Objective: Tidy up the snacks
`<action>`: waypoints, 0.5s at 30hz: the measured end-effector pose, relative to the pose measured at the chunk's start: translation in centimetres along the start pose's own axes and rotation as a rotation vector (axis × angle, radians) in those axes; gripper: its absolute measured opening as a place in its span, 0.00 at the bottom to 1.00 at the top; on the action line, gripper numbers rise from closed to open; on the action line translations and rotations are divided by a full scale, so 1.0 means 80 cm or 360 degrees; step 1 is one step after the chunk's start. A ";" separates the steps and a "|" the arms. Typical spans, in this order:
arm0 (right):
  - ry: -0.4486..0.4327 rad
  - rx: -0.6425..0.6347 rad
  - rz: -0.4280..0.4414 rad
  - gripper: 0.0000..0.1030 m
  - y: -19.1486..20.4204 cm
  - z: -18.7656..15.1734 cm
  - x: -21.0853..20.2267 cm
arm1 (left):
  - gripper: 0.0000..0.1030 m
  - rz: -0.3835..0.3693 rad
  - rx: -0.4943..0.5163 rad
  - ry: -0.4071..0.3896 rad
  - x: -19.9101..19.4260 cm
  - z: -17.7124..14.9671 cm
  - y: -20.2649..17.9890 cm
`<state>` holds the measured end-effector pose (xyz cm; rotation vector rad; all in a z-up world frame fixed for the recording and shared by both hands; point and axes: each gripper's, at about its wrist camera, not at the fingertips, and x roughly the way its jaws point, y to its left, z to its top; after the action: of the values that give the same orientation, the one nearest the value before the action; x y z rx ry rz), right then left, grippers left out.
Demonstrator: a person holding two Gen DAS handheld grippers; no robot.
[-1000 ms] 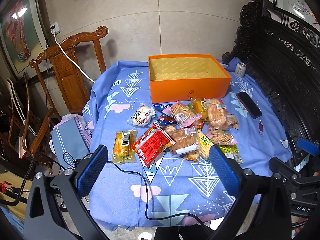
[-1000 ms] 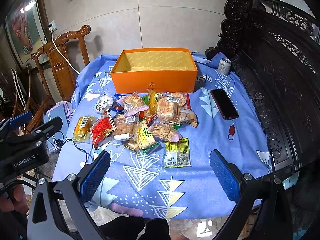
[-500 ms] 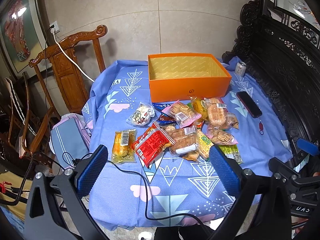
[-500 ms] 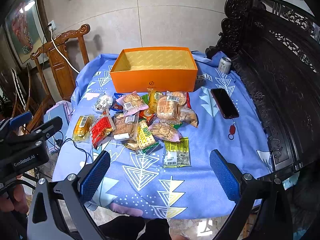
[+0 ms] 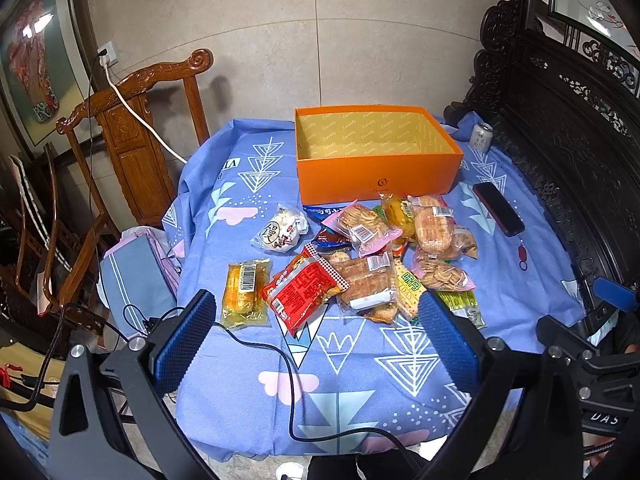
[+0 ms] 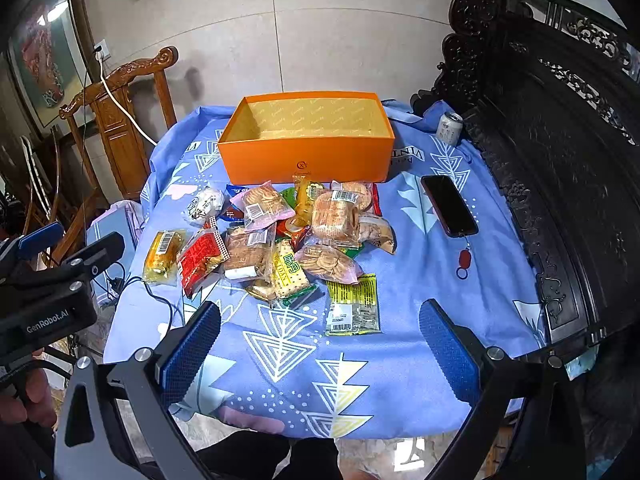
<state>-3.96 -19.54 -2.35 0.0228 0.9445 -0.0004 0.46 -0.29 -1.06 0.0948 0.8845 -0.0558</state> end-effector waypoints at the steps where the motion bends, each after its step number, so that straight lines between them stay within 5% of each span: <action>1: 0.0000 0.0002 0.0001 0.97 0.000 0.000 0.000 | 0.96 0.0000 -0.0001 0.0001 0.000 0.000 0.000; 15: 0.0007 0.0003 0.0002 0.97 0.001 0.003 0.002 | 0.96 0.0002 -0.0007 0.0009 0.006 -0.001 0.000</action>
<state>-3.66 -19.45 -2.32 0.0250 0.9492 -0.0003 0.74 -0.32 -1.49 0.0913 0.8901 -0.0523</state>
